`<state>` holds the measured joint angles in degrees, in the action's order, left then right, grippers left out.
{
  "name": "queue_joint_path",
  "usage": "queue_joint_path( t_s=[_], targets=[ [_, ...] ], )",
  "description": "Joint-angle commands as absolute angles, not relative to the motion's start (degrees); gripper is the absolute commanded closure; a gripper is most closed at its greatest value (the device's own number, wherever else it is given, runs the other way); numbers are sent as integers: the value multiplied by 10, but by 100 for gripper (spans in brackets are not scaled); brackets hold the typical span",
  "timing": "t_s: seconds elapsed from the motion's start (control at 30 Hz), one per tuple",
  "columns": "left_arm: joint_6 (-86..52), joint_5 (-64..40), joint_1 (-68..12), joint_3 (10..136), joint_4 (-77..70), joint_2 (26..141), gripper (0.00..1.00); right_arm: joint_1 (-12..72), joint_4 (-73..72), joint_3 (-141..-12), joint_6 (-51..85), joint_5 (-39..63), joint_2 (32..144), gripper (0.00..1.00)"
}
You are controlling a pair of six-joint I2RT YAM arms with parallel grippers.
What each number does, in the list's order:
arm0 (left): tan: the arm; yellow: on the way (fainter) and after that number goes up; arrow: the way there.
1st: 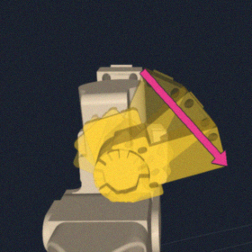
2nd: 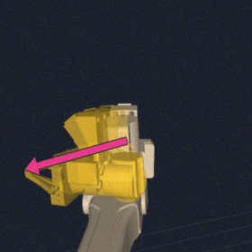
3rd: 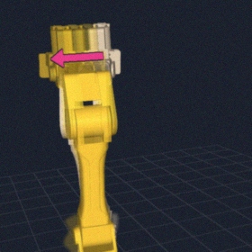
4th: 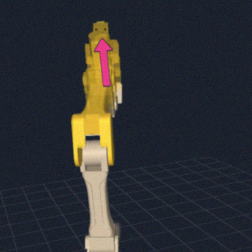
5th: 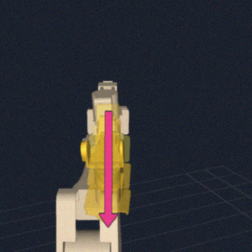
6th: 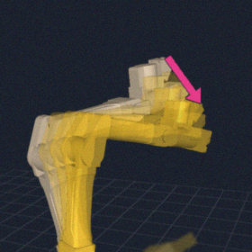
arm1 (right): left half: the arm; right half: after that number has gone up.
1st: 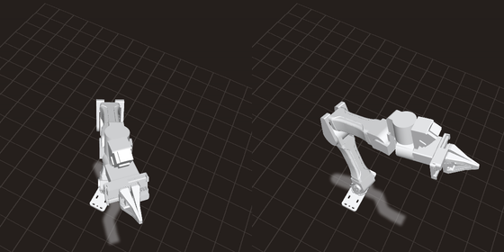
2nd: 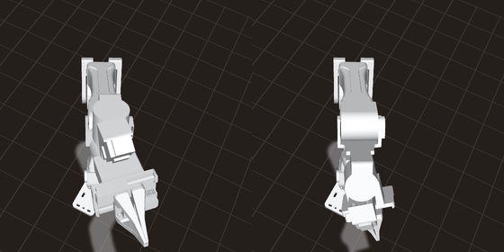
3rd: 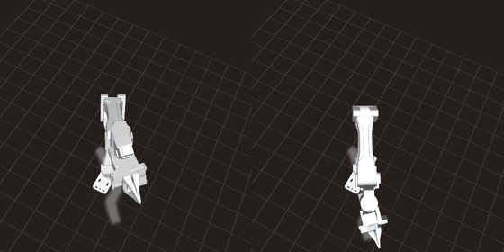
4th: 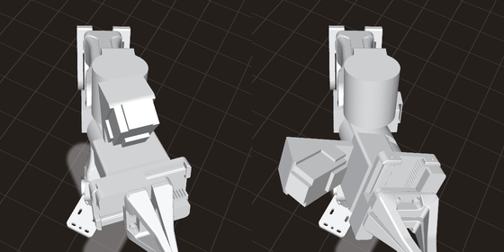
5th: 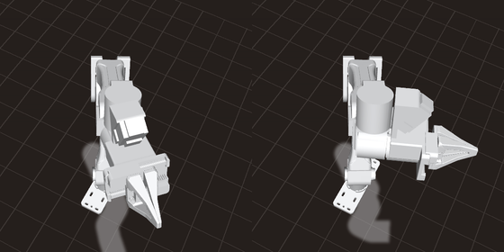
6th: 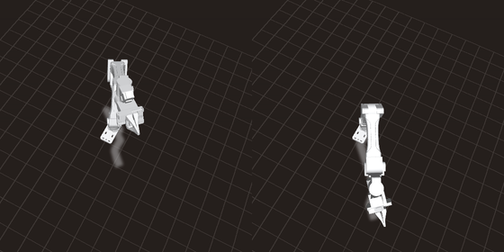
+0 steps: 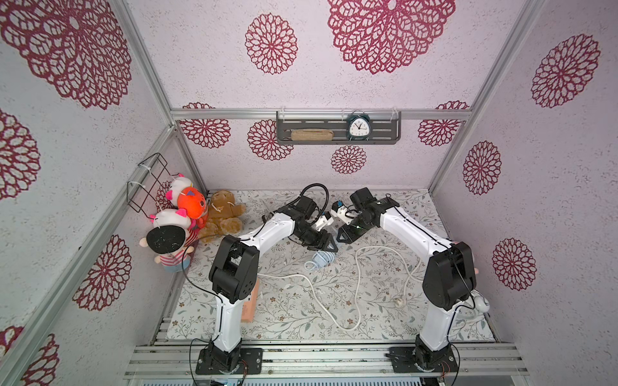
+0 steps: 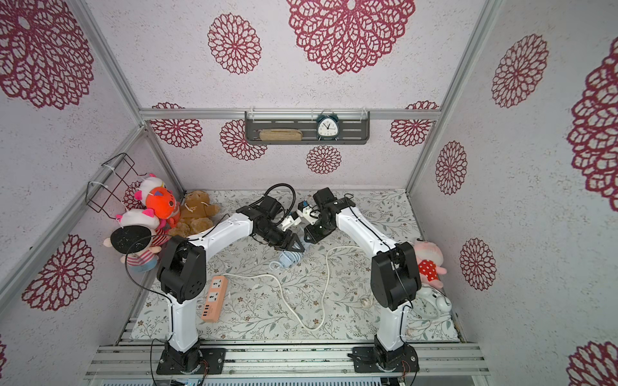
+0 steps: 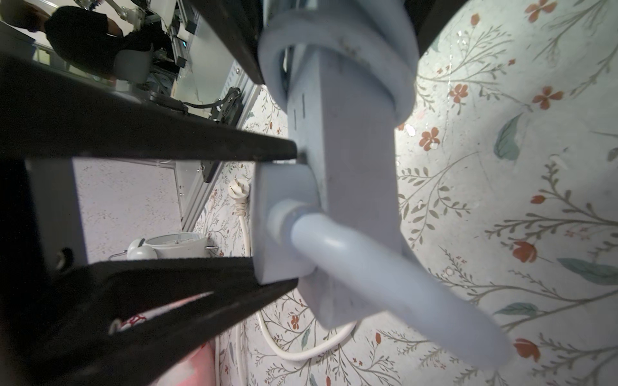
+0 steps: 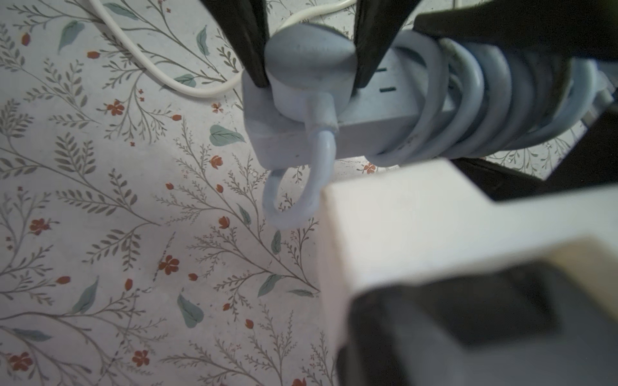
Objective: Unwrap the cord wrapped around the power strip
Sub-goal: Remove the plug from the power strip.
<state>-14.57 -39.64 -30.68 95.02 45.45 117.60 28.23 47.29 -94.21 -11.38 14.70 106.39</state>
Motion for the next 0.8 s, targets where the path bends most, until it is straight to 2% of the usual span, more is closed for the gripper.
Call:
queue_joint_path(
  t_s=[0.0,0.2,0.33,0.57,0.67,0.77],
  targets=[
    [-215,-328,-306,960,449,1213,100,295,449,-956,-70,113,1038,100],
    [-219,-260,-309,1001,514,1265,100,293,476,-997,5,83,1054,100],
    [-197,-240,-306,1003,550,1273,100,277,473,-1014,58,124,1057,100],
    [-172,-461,-266,932,467,1262,100,281,501,-1050,-21,109,1056,100],
    [-153,-489,-247,937,485,1278,100,282,505,-1049,-66,99,1046,100],
    [-117,-463,-242,965,543,1298,100,285,497,-1038,-123,90,1031,100]
  ],
)
